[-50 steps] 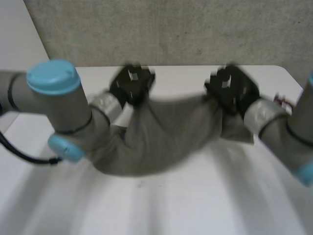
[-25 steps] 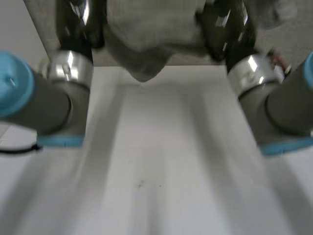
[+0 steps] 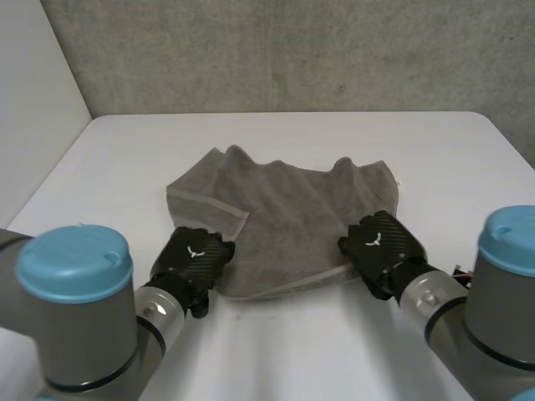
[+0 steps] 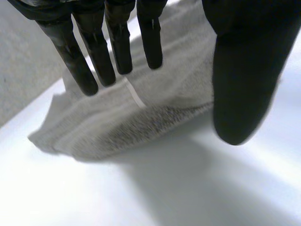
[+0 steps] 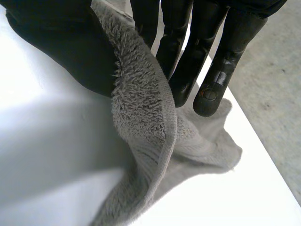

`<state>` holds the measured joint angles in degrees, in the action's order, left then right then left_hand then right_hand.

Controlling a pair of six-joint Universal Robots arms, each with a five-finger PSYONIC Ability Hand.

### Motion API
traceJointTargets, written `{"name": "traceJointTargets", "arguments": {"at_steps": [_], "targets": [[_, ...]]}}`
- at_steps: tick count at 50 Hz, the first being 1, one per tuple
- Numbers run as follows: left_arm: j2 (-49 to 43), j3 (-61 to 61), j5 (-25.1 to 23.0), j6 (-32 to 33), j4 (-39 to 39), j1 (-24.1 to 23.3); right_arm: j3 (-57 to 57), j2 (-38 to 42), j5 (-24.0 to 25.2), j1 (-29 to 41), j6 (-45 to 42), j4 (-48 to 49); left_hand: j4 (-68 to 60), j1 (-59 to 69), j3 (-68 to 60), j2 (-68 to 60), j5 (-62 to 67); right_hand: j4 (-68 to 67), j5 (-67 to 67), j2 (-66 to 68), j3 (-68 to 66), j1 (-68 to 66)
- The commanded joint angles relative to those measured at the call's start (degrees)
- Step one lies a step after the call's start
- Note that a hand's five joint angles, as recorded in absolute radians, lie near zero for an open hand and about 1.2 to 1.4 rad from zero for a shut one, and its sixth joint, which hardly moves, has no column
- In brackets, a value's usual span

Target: Fold the laundry

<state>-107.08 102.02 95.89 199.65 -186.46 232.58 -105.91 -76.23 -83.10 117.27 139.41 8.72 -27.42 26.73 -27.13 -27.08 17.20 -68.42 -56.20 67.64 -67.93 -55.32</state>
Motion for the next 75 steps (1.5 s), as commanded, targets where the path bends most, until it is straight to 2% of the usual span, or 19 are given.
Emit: {"name": "traceJointTargets", "arguments": {"at_steps": [1, 3, 4, 5, 6, 8, 9, 11, 14, 16, 19, 33, 41, 44, 46, 51, 66, 71, 75], "targets": [[6.1, -2.4, -1.0, 0.1, 1.3, 1.6, -4.7, -2.4, 2.6, -5.6, 0.0, 2.3, 6.9, -6.3, 6.7, 6.6, -6.7, -11.6, -13.8, 12.4, -12.1, -24.7], [6.1, -4.8, -5.4, 0.2, 1.1, 5.4, -6.0, -2.3, 5.2, -7.7, -0.2, 3.1, 6.1, -5.4, 5.8, 5.8, -5.9, -11.6, -13.8, 12.4, -12.1, -24.7], [6.1, -4.8, -5.4, 0.2, 1.1, 5.4, -6.0, -2.3, 5.2, -7.8, -0.2, 3.1, 6.1, -5.4, 5.8, 5.8, -5.9, -11.6, -13.8, 12.4, -12.1, -24.7], [5.7, -6.0, -9.0, 0.3, 1.0, 7.1, -6.3, -2.3, 6.3, -8.5, -0.3, 3.7, 5.3, -4.6, 5.0, 4.9, -5.0, -11.6, -13.8, 12.4, -12.1, -24.7], [5.7, -6.0, -9.0, 0.3, 1.0, 7.1, -6.4, -2.3, 6.8, -9.2, -0.4, 4.0, 5.3, -4.6, 5.0, 4.9, -5.0, -11.6, -13.8, 12.4, -12.1, -24.7], [3.1, -9.0, -17.4, 1.1, 0.7, 9.8, -6.3, -2.0, 7.2, -9.4, -0.4, 4.2, 4.8, -4.1, 4.5, 4.4, -4.5, -11.6, -13.8, 12.4, -12.1, -24.7], [3.1, -9.0, -17.4, 1.1, 0.7, 9.8, -6.3, -2.0, 7.2, -9.4, -0.4, 4.2, 4.8, -4.1, 4.5, 4.4, -4.5, -11.6, -13.8, 12.4, -12.1, -24.7], [-2.1, -11.7, -24.5, 4.3, 0.5, 11.1, -6.1, -1.1, 7.6, -9.9, -0.6, 4.8, 4.1, -3.4, 3.8, 3.8, -3.9, -11.6, -13.8, 12.4, -12.1, -24.7], [-3.6, -12.8, -27.1, 6.8, 0.3, 11.7, -6.1, -0.5, 8.3, -10.8, -0.8, 6.4, 3.1, -2.4, 2.8, 2.7, -2.9, -11.6, -13.8, 12.4, -12.1, -24.7], [-6.4, -14.7, -30.8, 12.1, 0.1, 13.2, -6.2, -0.5, 8.8, -11.2, -1.0, 6.6, 1.7, -1.0, 1.4, 1.4, -1.5, -11.6, -13.8, 12.4, -12.1, -24.7], [-10.3, -17.4, -32.7, 16.5, 0.4, 13.6, -6.3, -0.5, 9.8, -12.0, -2.3, 6.5, 0.6, 0.1, 0.3, 0.2, -0.3, -11.6, -13.8, 12.4, -12.1, -24.7], [-24.8, -33.0, -33.1, 18.9, 3.1, 13.3, -7.1, -0.3, 9.9, -11.5, -3.2, 6.7, -6.2, 6.9, -6.5, -6.5, 6.4, -11.6, -13.8, 12.4, -12.1, -24.7], [-32.2, -43.1, -35.2, 20.7, 10.2, 13.3, -7.3, -0.1, 9.9, -11.4, -3.2, 6.8, -9.9, 10.6, -10.2, -10.2, 10.1, -11.6, -13.8, 12.4, -12.1, -24.7], [-32.9, -43.9, -35.9, 22.0, 11.4, 13.3, -7.4, 0.2, 9.9, -11.4, -3.2, 6.8, -9.9, 10.6, -10.2, -10.2, 10.1, -11.6, -13.8, 12.4, -12.1, -24.7], [-33.8, -44.5, -36.4, 25.9, 13.1, 13.3, -7.5, 0.5, 9.9, -11.4, -3.2, 6.9, -9.7, 10.4, -10.0, -10.0, 9.9, -11.6, -13.8, 12.4, -12.1, -24.7], [-34.2, -44.5, -36.2, 30.0, 14.6, 13.2, -7.5, 1.0, 9.9, -11.4, -3.2, 6.9, -9.2, 9.9, -9.5, -9.5, 9.4, -11.6, -13.8, 12.4, -12.1, -24.7], [-34.7, -44.6, -35.8, 30.9, 16.3, 13.2, -7.4, 1.3, 10.0, -11.4, -3.2, 6.9, -10.5, 11.2, -10.8, -10.9, 10.8, -11.6, -13.8, 12.4, -12.1, -24.7], [-34.7, -44.9, -35.5, 30.9, 16.3, 13.2, -7.4, 1.6, 10.0, -11.4, -3.2, 6.9, -17.9, 18.6, -18.2, -18.3, 18.2, -11.6, -13.8, 12.4, -12.1, -24.7], [-34.4, -44.9, -35.4, 30.9, 16.3, 13.2, -7.5, 1.8, 10.0, -11.4, -3.2, 6.9, -29.5, 30.2, -29.8, -29.8, 29.7, -11.6, -13.8, 12.4, -12.1, -24.7]]}}
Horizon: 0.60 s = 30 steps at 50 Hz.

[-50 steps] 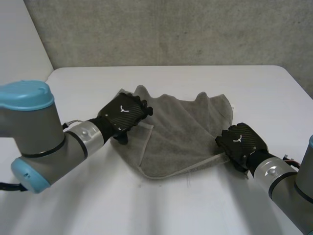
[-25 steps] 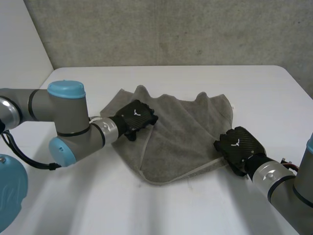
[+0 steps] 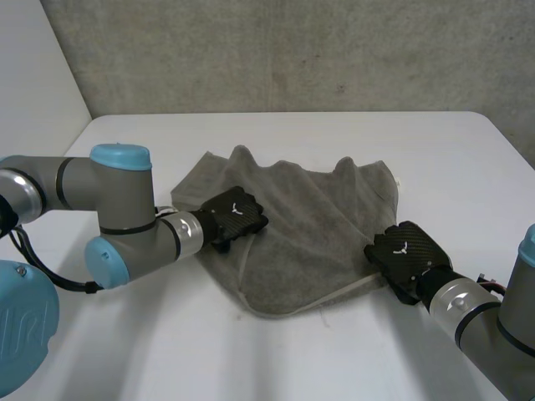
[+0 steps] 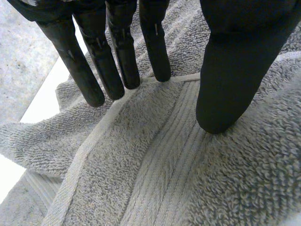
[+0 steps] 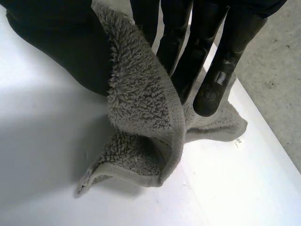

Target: Fold the laundry

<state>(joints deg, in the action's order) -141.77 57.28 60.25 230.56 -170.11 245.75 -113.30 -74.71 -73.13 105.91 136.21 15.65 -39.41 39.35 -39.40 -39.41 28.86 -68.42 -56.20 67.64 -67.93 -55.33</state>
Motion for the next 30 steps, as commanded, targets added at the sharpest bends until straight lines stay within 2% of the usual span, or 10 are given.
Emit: {"name": "traceJointTargets", "arguments": {"at_steps": [1, 7, 8, 9, 10, 11, 30], "targets": [[0.3, -0.2, 0.3, 0.0, -0.1, 0.1, -0.1, 0.3, 0.0, 0.0, -0.1, 0.0, -20.4, 20.5, -20.4, -20.4, 20.9, -11.6, -13.8, 12.4, -12.1, -24.7], [0.4, -0.2, 1.4, 0.0, -0.1, 0.1, -0.1, 0.3, 0.0, 0.0, -0.1, 0.0, -20.4, 20.5, -20.4, -20.4, 21.0, -11.6, -13.8, 12.4, -12.1, -24.7], [0.3, -0.2, 1.8, 0.1, -0.1, 0.0, -0.1, 0.3, 0.0, 0.0, -0.1, 0.0, -16.1, 16.2, -16.1, -16.1, 16.6, -11.6, -13.8, 12.4, -12.1, -24.7], [0.3, -0.2, 2.0, 0.2, -0.2, 0.0, -0.1, 0.3, -0.1, 0.0, -0.1, -0.1, -1.9, 2.0, -1.9, -1.9, 2.4, -11.6, -13.8, 12.4, -12.1, -24.7], [0.3, -0.2, 2.0, 0.2, -0.2, 0.0, -0.1, 0.3, -0.1, 0.0, -0.1, -0.1, -1.8, 1.8, -1.8, -1.8, 2.3, -11.6, -13.8, 12.4, -12.1, -24.7], [0.4, 0.3, 2.0, 0.5, -0.2, 0.0, -0.1, 0.3, -0.1, 0.0, -0.1, -0.1, 6.2, -6.2, 6.2, 6.2, -5.7, -11.6, -13.8, 12.4, -12.1, -24.7], [0.3, 1.1, 2.1, 3.6, -0.1, -0.4, -0.1, 0.4, -0.1, 0.0, -0.1, -0.1, 7.5, -7.4, 7.5, 7.5, -6.9, -11.6, -13.8, 12.4, -12.1, -24.7]]}}
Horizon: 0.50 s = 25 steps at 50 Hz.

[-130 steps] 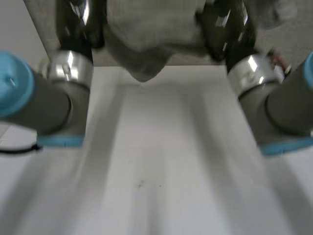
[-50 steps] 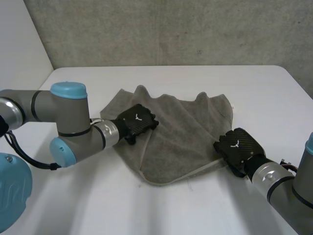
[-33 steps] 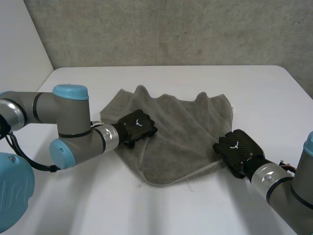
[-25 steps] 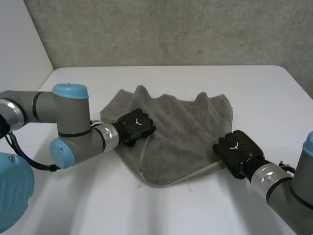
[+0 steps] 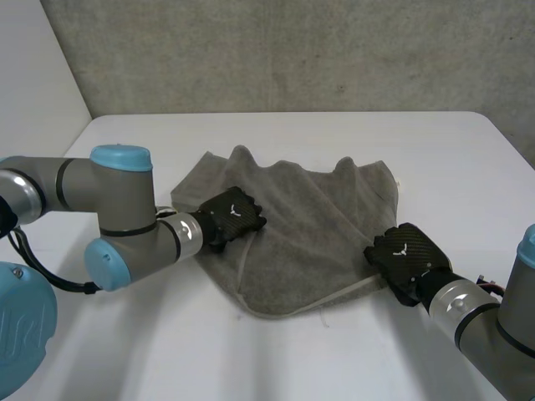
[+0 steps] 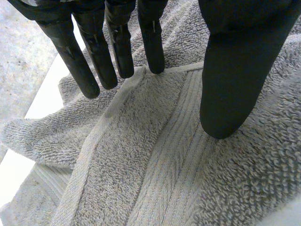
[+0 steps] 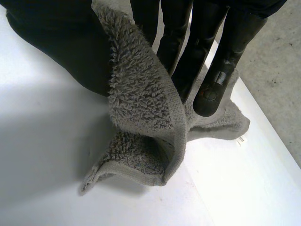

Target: Fold the laundry

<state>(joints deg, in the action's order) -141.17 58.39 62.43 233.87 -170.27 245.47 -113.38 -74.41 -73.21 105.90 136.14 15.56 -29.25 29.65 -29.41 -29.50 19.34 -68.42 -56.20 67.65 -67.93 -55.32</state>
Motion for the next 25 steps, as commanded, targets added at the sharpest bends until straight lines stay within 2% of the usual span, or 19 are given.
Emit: {"name": "traceJointTargets", "arguments": {"at_steps": [1, 10, 12, 15, 17, 18, 20, 23, 25], "targets": [[-0.3, 0.0, -0.1, 0.3, 0.2, -0.1, 0.0, 0.1, 0.1, 0.0, -0.1, 0.0, -2.7, 2.3, -2.5, -2.4, 2.6, -11.6, -13.8, 12.4, -12.1, -24.7], [-0.3, 0.1, 0.0, 0.4, 0.2, -0.1, 0.0, 0.2, 0.1, 0.0, -0.1, 0.0, -5.9, 5.5, -5.7, -5.6, 5.8, -11.6, -13.8, 12.4, -12.1, -24.7], [-0.1, 0.1, 0.1, 0.3, 0.2, -0.1, 0.0, 0.2, 0.0, 0.0, -0.1, 0.0, -14.9, 14.5, -14.7, -14.6, 14.8, -11.6, -13.8, 12.4, -12.1, -24.7], [0.0, 0.0, 0.2, 0.3, 0.1, -0.1, 0.0, 0.3, 0.0, 0.0, -0.1, 0.0, -21.0, 20.6, -20.8, -20.7, 20.9, -11.6, -13.8, 12.4, -12.1, -24.7], [0.2, 0.1, 0.7, 0.3, -0.1, -0.1, 0.0, 0.4, 0.0, 0.0, -0.2, 0.0, -33.1, 32.7, -32.9, -32.8, 33.0, -11.6, -13.8, 12.4, -12.1, -24.7], [0.2, 0.1, 0.7, 0.3, -0.1, -0.1, 0.0, 0.4, 0.0, 0.0, -0.2, 0.0, -33.1, 32.7, -33.0, -32.9, 33.0, -11.6, -13.8, 12.4, -12.1, -24.7], [0.3, 0.1, 1.4, 0.3, -0.1, -0.1, 0.0, 0.7, 0.0, 0.0, -0.1, 0.0, -42.6, 42.2, -42.5, -42.4, 42.6, -11.6, -13.8, 12.4, -12.1, -24.7], [0.5, 0.1, 1.9, 0.3, -0.1, -0.1, 0.0, 0.7, 0.0, 0.0, -0.2, -0.1, -50.4, 50.0, -50.2, -50.2, 50.3, -11.6, -13.8, 12.4, -12.1, -24.7], [0.9, 0.1, 2.2, 0.3, -0.2, -0.1, 0.0, 0.7, 0.0, 0.0, -0.2, -0.2, -50.7, 50.4, -50.6, -50.5, 50.7, -11.6, -13.8, 12.4, -12.1, -24.7]]}}
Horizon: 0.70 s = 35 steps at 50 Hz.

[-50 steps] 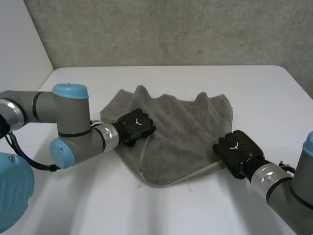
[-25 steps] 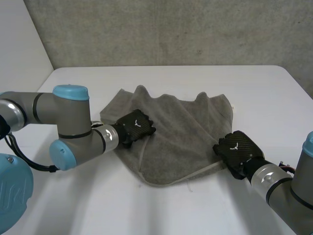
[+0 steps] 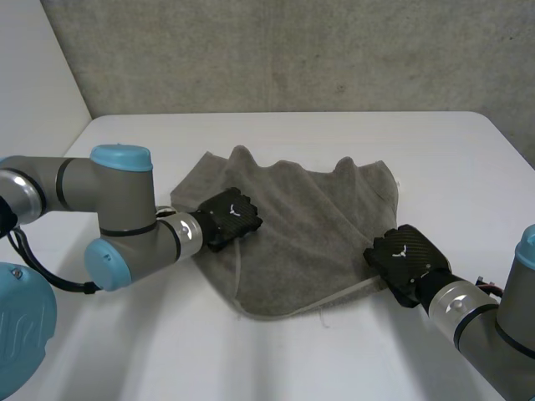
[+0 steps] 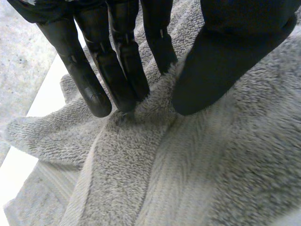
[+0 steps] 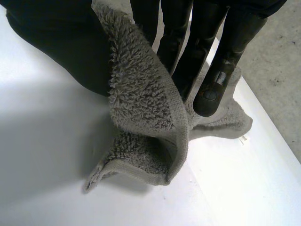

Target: Fold the laundry

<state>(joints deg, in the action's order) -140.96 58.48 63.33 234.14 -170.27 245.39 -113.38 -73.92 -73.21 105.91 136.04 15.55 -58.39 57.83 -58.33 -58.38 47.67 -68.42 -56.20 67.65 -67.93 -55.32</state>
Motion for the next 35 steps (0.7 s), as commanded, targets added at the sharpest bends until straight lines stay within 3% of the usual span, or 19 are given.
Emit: {"name": "traceJointTargets", "arguments": {"at_steps": [1, 12, 20, 22, 26, 28, 31, 35], "targets": [[0.7, 0.1, 1.3, 0.0, -0.1, 0.0, 0.0, 0.2, 0.0, 0.0, -0.1, -0.2, -21.6, 22.2, -21.7, -21.6, 22.3, -11.6, -13.8, 12.3, -12.1, -24.7], [4.8, 1.6, 6.5, -0.4, -0.6, 0.1, 0.4, 0.0, -0.4, -0.4, 0.0, -0.5, -21.6, 22.2, -21.7, -21.6, 22.3, -11.6, -13.8, 12.3, -12.1, -24.7], [13.4, 10.3, 17.7, -1.1, -1.6, 1.5, 2.1, -1.3, -1.0, -0.8, 0.6, -2.7, -21.6, 22.2, -21.7, -21.6, 22.3, -11.6, -13.8, 12.3, -12.1, -24.7], [19.4, 16.3, 22.1, -3.5, -3.4, 2.5, 4.5, -3.8, -1.2, -0.9, 0.7, -7.2, -21.6, 22.2, -21.7, -21.6, 22.3, -11.6, -13.8, 12.3, -12.1, -24.7], [26.5, 21.9, 23.5, -8.4, -5.9, 2.8, 8.7, -7.8, -1.2, -1.0, 0.7, -14.5, -21.6, 22.2, -21.7, -21.6, 22.3, -11.6, -13.8, 12.3, -12.1, -24.7], [35.4, 25.5, 23.9, -15.0, -7.3, 2.7, 15.9, -11.7, -1.2, -1.5, 1.2, -23.3, -21.6, 22.2, -21.7, -21.6, 22.3, -11.6, -13.8, 12.3, -12.1, -24.7], [39.4, 26.3, 24.0, -17.6, -7.3, 2.7, 24.3, -15.5, -0.8, -1.7, 1.5, -30.4, -21.6, 22.2, -21.7, -21.6, 22.3, -11.6, -13.8, 12.3, -12.1, -24.7], [54.4, 26.7, 25.3, -26.3, -7.1, 3.0, 33.3, -18.2, -0.4, -2.2, 2.1, -34.4, -21.6, 22.2, -21.7, -21.6, 22.3, -11.6, -13.8, 12.3, -12.1, -24.7]]}}
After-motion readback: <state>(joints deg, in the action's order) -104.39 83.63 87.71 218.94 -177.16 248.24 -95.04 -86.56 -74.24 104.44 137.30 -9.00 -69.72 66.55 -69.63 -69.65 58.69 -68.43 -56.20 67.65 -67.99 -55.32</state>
